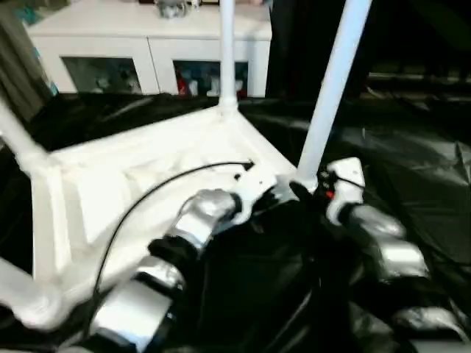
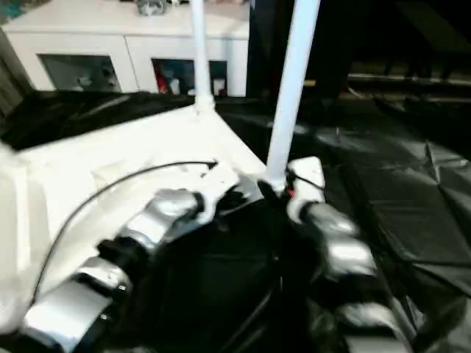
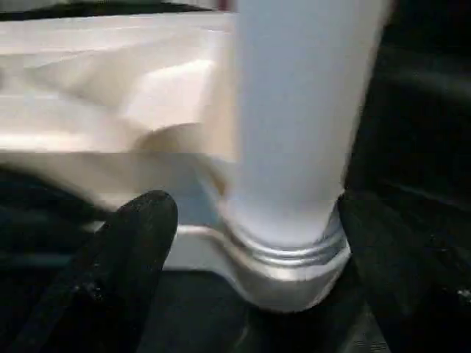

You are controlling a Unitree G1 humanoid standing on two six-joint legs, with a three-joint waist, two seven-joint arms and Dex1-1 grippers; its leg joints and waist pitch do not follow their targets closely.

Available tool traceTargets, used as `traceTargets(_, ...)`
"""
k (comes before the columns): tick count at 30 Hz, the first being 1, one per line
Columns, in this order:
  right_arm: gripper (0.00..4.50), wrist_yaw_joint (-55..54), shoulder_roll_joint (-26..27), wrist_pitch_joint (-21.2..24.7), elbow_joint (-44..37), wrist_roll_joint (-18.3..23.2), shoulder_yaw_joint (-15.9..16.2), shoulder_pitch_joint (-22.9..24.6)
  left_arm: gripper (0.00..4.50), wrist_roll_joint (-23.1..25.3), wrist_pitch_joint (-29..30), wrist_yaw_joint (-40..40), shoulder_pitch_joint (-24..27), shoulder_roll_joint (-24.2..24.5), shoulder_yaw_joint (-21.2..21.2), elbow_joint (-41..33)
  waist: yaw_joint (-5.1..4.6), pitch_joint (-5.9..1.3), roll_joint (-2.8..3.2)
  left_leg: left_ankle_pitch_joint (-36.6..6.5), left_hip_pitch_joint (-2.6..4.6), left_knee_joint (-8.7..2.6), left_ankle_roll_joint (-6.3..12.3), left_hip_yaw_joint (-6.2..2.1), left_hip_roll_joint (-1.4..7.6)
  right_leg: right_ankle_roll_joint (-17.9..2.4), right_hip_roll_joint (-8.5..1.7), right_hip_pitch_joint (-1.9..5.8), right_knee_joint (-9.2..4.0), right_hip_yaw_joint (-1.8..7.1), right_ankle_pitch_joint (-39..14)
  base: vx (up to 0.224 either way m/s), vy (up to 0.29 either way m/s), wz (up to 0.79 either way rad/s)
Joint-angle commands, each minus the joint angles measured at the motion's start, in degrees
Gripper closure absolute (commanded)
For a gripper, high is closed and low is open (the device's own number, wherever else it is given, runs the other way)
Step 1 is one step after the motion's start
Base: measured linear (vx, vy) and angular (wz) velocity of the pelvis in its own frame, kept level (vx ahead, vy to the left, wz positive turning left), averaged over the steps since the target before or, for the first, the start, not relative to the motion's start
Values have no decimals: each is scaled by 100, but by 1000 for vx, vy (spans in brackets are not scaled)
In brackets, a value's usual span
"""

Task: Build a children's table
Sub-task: Rotate leg to tighten

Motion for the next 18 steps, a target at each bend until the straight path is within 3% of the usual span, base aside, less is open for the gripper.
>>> traceTargets(1, 67, 816, -359, 155, -591, 195, 261, 285, 450, 11, -342, -466, -71, 156, -110, 142, 2, -314, -87, -1751, 116, -440, 283, -218, 330, -818, -382, 215, -572, 233, -2090, 0, 0, 0)
traceTargets(3, 67, 988, -492, 190, -727, 223, 278, 383, 450, -19, -449, -644, -77, 204, -115, 148, -8, -324, -84, -1693, 84, -439, 307, -227, 339, -933, -391, 230, -539, 232, -1912, 0, 0, 0)
traceTargets(5, 67, 1267, -755, 229, -940, 247, 271, 550, 450, -69, -746, -964, -143, 208, -146, 161, -14, -342, -66, -1618, 81, -422, 321, -222, 338, -1067, -389, 223, -511, 229, -1677, 0, 0, 0)
traceTargets(6, 67, 1360, -851, 264, -1030, 267, 259, 610, 450, -81, -851, -1036, -182, 188, -152, 177, 17, -342, -88, -1564, 102, -405, 372, -200, 342, -1087, -379, 218, -516, 236, -1562, 0, 0, 0)
traceTargets(7, 67, 1469, -986, 371, -1203, 315, 232, 691, 450, -96, -973, -1037, -263, 105, -136, 231, 35, -348, -39, -1544, 126, -394, 384, -200, 351, -1142, -386, 206, -504, 244, -1490, 0, 0, 0)
traceTargets(9, 67, 1495, -1033, 423, -1283, 338, 212, 724, 450, -108, -1029, -1027, -293, 56, -126, 252, 51, -360, -63, -1341, 93, -369, 487, -186, 353, -1295, -386, 226, -446, 237, -1161, 0, 0, 0)
traceTargets(10, 67, 1530, -1096, 494, -1390, 384, 207, 766, 450, -129, -1079, -1006, -332, -1, -100, 298, 61, -361, 14, -1316, 92, -366, 500, -195, 358, -1319, -394, 221, -438, 234, -1131, 0, 0, 0)
traceTargets(11, 67, 1553, -1144, 552, -1491, 428, 195, 808, 450, -151, -1113, -970, -362, -65, -74, 330, 61, -362, -28, -1279, 92, -352, 538, -179, 348, -1313, -374, 229, -449, 227, -1078, 0, 0, 0)
traceTargets(14, 67, 1561, -1161, 664, -1717, 513, 187, 886, 450, -201, -1170, -991, -381, -200, -47, 353, 127, -372, 28, -1192, 84, -336, 597, -187, 360, -1362, -396, 232, -426, 225, -1024, 0, 0, 0)
traceTargets(15, 67, 1562, -1125, 696, -1771, 533, 212, 900, 450, -223, -1143, -1087, -368, -205, -43, 347, 139, -378, 11, -1148, 83, -325, 612, -183, 357, -1357, -395, 230, -425, 223, -1015, 0, 0, 0)
traceTargets(16, 63, 1565, -1102, 718, -1806, 545, 230, 909, 393, -237, -1127, -1155, -361, -204, -38, 349, 146, -376, 13, -1126, 81, -323, 622, -182, 358, -1356, -396, 226, -422, 224, -1019, 0, 0, 0)
traceTargets(18, 63, 1572, -1065, 780, -1904, 564, 287, 940, 387, -326, -923, -1452, -347, -167, 3, 311, 169, -392, 38, -1013, 65, -314, 661, -185, 355, -1347, -401, 225, -406, 215, -1005, 0, 0, 0)
